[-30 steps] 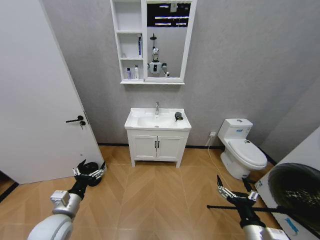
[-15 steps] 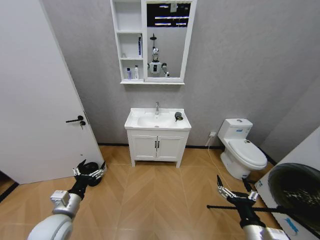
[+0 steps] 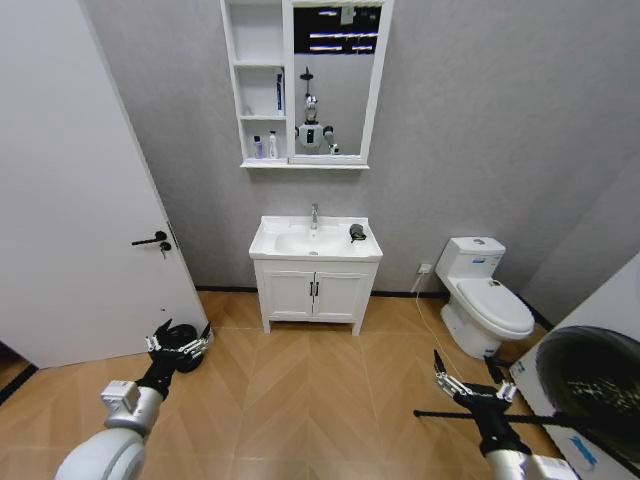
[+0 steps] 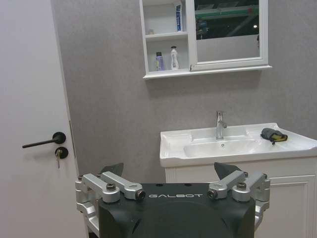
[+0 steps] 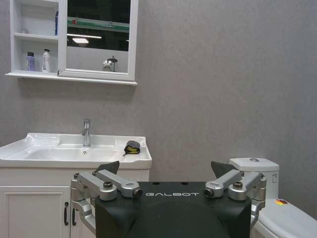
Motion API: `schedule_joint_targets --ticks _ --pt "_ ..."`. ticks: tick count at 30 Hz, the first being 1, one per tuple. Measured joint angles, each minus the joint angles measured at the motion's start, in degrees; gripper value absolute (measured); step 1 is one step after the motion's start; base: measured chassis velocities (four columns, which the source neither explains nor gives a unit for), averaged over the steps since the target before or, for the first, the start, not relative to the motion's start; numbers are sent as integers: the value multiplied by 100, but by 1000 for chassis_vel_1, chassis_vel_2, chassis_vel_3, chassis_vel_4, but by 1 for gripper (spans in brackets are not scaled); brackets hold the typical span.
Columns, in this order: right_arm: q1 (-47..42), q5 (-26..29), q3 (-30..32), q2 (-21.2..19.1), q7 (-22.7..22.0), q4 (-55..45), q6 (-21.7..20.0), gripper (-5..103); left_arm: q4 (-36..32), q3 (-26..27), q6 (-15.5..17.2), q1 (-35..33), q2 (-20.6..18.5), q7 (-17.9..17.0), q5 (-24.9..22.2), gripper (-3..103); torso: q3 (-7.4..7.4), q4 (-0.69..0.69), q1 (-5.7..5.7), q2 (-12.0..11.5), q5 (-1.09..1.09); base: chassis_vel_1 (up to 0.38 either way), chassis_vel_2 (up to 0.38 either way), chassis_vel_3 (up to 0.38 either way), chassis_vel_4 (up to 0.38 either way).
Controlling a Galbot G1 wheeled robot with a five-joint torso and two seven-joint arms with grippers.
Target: Move facial cleanser and shampoo from washbasin to cabinet, then wipe washbasin with towel.
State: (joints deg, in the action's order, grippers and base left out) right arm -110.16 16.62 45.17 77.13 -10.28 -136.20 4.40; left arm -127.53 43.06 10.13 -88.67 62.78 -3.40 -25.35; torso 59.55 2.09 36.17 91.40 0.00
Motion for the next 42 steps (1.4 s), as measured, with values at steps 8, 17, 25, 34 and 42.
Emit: schedule_joint_targets --ticks 8,17,25,34,42 --pt "0 0 0 0 0 0 0 100 0 0 0 0 0 0 0 100 0 0 0 0 0 0 0 0 0" --pt "-1 0 0 0 0 0 0 100 0 0 0 0 0 0 0 100 0 0 0 0 0 0 0 0 0" --pt "0 0 0 0 0 0 0 100 0 0 0 0 0 0 0 100 0 0 0 0 0 0 0 0 0" --pt "0 0 0 0 0 0 0 100 0 0 0 0 0 0 0 100 0 0 0 0 0 0 0 0 0" --pt "0 0 0 0 0 0 0 100 0 0 0 0 0 0 0 100 0 0 0 0 0 0 0 0 0"
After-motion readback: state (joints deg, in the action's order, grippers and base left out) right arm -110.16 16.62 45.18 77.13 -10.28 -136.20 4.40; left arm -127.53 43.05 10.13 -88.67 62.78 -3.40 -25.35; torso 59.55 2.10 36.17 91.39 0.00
